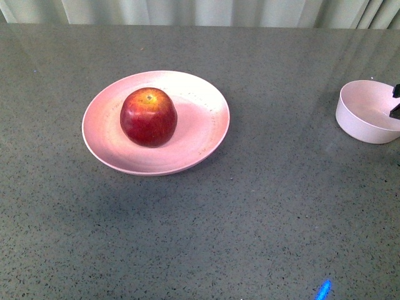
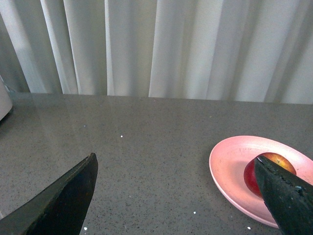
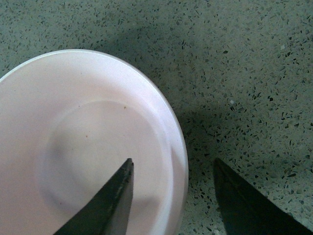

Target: Move apple from plate to bowl

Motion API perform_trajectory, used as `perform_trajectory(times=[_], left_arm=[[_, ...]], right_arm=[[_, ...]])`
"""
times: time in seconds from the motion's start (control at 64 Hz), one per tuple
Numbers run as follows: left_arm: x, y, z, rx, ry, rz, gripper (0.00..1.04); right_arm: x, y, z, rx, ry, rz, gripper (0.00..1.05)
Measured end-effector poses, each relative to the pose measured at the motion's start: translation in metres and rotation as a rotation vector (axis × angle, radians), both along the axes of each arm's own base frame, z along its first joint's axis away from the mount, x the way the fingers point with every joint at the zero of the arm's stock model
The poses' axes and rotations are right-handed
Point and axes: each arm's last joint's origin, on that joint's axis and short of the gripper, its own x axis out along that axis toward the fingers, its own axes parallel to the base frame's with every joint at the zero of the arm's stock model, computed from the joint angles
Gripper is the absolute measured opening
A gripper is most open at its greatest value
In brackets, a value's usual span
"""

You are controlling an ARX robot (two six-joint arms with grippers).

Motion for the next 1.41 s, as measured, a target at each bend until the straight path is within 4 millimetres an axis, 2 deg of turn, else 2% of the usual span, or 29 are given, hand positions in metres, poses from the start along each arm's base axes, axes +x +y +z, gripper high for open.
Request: perform_trajectory(times=[0.328,0.516,0.859,1.047,1.234,1.25,1.359,1.406], left_arm=[[0.0,0.0,0.0,0.0,0.0,0.0,0.96],[0.0,0.0,0.0,0.0,0.0,0.0,0.96],[0.0,0.0,0.0,0.0,0.0,0.0,0.96],[0.0,0.0,0.0,0.0,0.0,0.0,0.96],[0.0,0.0,0.0,0.0,0.0,0.0,0.96],[0.0,0.0,0.0,0.0,0.0,0.0,0.96],[0.0,0.0,0.0,0.0,0.0,0.0,0.96],[0.0,0.0,0.0,0.0,0.0,0.0,0.96]], right_arm=[[0.006,0.005,0.004,0.047,-0.005,0.01,0.01],[0.011,0.028,0.009,0.075,-0.004,0.065,0.02],[0.024,0.099,0.02,0.109,-0.019,0.23,0.02],[0.026,0.116,0.008,0.103,0.035,0.252,0.02],[0.026,0.12,0.002,0.094,0.059,0.256,0.02],[0.026,0.121,0.003,0.093,0.057,0.258,0.02],[0.025,0.122,0.002,0.106,0.034,0.262,0.27],[0.024,0.121,0.003,0.11,0.021,0.258,0.34]])
